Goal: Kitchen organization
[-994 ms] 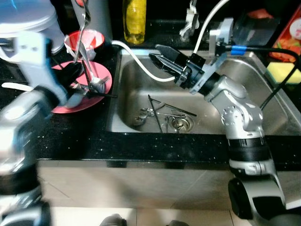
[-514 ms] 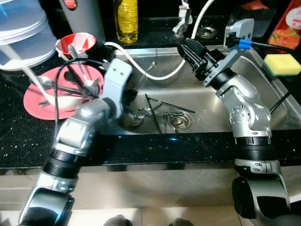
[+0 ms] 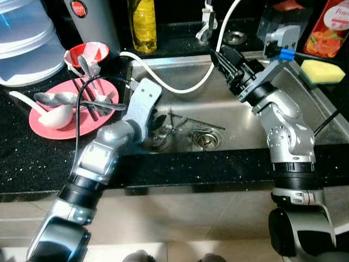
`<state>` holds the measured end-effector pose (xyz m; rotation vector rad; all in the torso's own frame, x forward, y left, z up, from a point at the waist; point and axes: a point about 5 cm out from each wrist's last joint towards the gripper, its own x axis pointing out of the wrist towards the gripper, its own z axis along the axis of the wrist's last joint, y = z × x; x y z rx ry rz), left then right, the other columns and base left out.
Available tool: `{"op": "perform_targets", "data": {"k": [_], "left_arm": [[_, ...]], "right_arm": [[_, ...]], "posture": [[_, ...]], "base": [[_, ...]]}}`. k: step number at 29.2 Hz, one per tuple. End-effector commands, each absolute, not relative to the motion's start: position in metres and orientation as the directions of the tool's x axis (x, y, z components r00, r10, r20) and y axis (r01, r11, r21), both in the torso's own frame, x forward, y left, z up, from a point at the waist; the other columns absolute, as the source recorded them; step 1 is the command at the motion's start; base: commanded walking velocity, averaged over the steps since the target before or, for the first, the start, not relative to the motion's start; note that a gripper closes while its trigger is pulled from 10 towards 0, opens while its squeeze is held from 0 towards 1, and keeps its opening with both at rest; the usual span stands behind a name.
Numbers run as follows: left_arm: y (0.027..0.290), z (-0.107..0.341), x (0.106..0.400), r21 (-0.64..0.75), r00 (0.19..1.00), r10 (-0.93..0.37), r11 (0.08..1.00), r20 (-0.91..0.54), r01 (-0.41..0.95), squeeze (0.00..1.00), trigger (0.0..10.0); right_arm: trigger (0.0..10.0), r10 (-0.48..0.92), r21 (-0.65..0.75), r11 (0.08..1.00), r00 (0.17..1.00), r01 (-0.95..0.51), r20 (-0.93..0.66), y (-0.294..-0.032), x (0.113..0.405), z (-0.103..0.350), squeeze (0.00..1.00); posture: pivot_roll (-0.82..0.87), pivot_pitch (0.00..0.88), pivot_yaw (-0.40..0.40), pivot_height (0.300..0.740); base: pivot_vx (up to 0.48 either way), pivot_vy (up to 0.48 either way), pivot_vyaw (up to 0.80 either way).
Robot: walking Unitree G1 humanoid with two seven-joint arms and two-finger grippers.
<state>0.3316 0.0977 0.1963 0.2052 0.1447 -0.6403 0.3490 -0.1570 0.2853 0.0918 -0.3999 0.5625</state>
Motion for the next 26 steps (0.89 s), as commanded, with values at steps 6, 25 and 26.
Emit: {"op": "perform_targets", "data": {"k": [6, 25, 26], "left_arm": [[0.117, 0.24, 0.322, 0.203, 0.818, -0.574, 0.799, -0.024, 0.566, 0.0, 10.0], [0.218, 0.276, 0.299, 0.365, 0.999, -0.051, 0.93, 0.012, 0.043, 0.0, 10.0], [0.224, 0.281, 0.291, 0.429, 0.997, -0.071, 0.901, 0.009, 0.06, 0.0, 10.0]], "right_arm": [[10.0, 0.504, -0.029, 0.84, 0.759, -0.542, 0.411, -0.153, 0.349, 0.289, 0.0], [10.0, 0.512, -0.036, 0.836, 0.757, -0.547, 0.406, -0.154, 0.349, 0.287, 0.0], [10.0, 0.512, -0.035, 0.836, 0.756, -0.547, 0.407, -0.154, 0.349, 0.288, 0.0]], "posture": [[0.01, 0.042, 0.094, 0.74], [0.04, 0.053, 0.093, 0.74], [0.05, 0.055, 0.092, 0.74]], "base": [[0.0, 0.0, 0.0], [0.0, 0.0, 0.0], [0.0, 0.0, 0.0]]}}
